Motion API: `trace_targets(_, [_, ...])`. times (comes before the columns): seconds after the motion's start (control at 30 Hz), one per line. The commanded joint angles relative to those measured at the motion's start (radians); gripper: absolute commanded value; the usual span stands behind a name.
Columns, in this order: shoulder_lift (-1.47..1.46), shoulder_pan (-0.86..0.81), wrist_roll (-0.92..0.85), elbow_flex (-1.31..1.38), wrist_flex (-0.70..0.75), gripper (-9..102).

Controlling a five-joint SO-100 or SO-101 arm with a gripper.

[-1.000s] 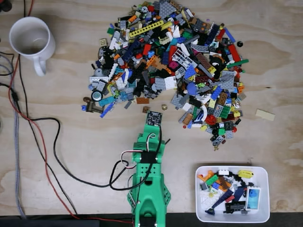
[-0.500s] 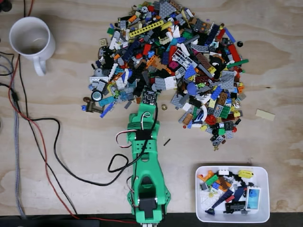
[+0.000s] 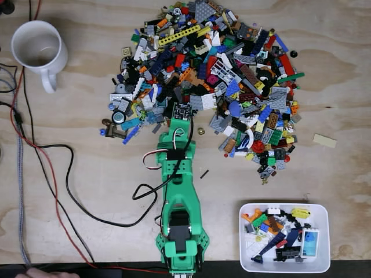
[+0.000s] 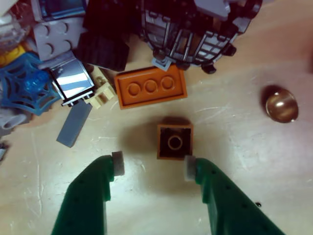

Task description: Find the closest Lego and put it in the bin.

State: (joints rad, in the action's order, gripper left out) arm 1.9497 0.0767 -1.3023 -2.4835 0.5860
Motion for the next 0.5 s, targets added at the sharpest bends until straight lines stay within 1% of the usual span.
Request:
trace_targets(0.0, [-0.008, -0.026, -0.021, 0.084, -0.018, 18])
trace_targets(0.33, [-0.061, -0.051, -0.057, 0.087, -0.046, 18])
trace_targets(0.37, [-0.067, -0.048, -0.057, 0.087, -0.052, 18])
trace_targets(0.47, [-0.075, -0.035, -0.067, 0.087, -0.061, 11])
